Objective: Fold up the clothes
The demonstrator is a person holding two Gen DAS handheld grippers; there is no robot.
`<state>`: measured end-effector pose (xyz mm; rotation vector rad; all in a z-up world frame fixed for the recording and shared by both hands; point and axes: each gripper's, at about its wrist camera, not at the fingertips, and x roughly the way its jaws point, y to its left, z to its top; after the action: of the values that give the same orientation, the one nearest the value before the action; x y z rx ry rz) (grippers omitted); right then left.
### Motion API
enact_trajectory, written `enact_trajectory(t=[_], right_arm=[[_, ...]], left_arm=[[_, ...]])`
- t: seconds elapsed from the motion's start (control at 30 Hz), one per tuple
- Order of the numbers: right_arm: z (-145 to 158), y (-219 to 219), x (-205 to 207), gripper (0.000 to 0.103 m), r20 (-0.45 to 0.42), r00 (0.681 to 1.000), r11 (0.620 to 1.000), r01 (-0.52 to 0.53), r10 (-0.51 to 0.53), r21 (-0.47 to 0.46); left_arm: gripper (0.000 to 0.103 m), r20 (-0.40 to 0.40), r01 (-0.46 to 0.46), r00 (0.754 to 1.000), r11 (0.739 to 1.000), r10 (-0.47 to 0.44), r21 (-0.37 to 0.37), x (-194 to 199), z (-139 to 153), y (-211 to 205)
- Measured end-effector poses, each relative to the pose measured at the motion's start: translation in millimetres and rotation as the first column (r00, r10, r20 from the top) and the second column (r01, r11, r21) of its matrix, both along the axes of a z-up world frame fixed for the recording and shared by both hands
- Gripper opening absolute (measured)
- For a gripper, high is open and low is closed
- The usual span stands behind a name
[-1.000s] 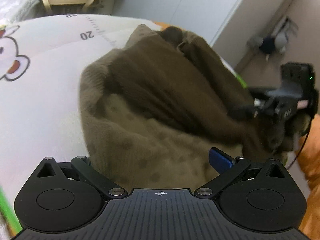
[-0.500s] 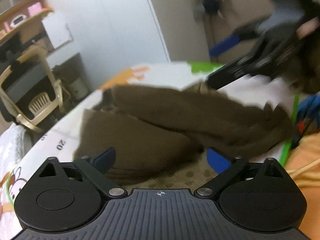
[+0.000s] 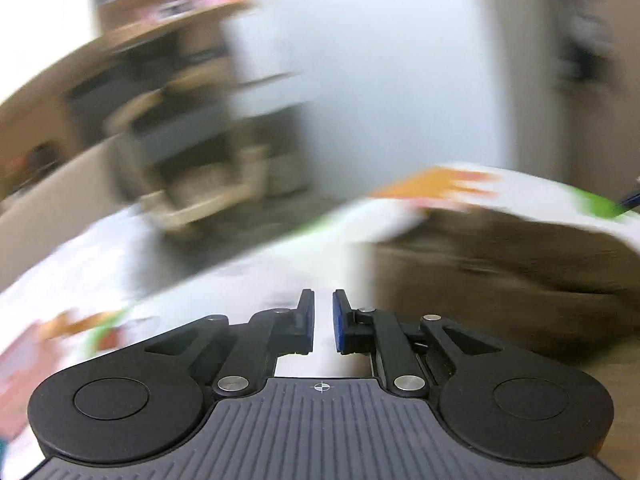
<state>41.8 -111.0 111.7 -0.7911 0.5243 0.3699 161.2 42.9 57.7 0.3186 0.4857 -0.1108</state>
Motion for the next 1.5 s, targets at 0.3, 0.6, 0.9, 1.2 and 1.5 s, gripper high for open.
enact_trajectory(t=[0.3,0.6,0.9,1.2,1.5], right_arm=[[14.9,-69.3,109.8,0.103,0.171,0.879,0.893,0.45,-0.445,0.012],[17.5,-62.2,112.5,0.103,-0.067,0.925,0.88,0.378,-0.375,0.287],[45.9,-67.9,128.2,0.103,-0.299,0.921,0.678,0.387,-0.25,0.625],[-14.3,4.1,169.7,0.103,-0.508,0.859,0.714,0.399,-0.07,0.575],[-11.0,-36.7,196.7,0.103,-0.552,0.815,0.638,0.522,-0.176,0.567]], left_arm=[[0.083,-0.143,0.15,0.966,0.92,-0.214,-0.362,-7.5,1.5,38.3],[0.075,-0.227,0.468,0.831,0.859,-0.507,-0.209,-54.0,-45.5,-92.3],[0.01,-0.015,0.138,0.99,0.985,-0.14,-0.101,-7.0,8.7,23.6],[0.034,-0.22,-0.42,0.902,0.871,0.371,-0.254,21.9,-43.7,208.0],[0.097,-0.333,-0.337,0.922,0.831,0.196,-0.443,-10.4,-16.3,211.5]])
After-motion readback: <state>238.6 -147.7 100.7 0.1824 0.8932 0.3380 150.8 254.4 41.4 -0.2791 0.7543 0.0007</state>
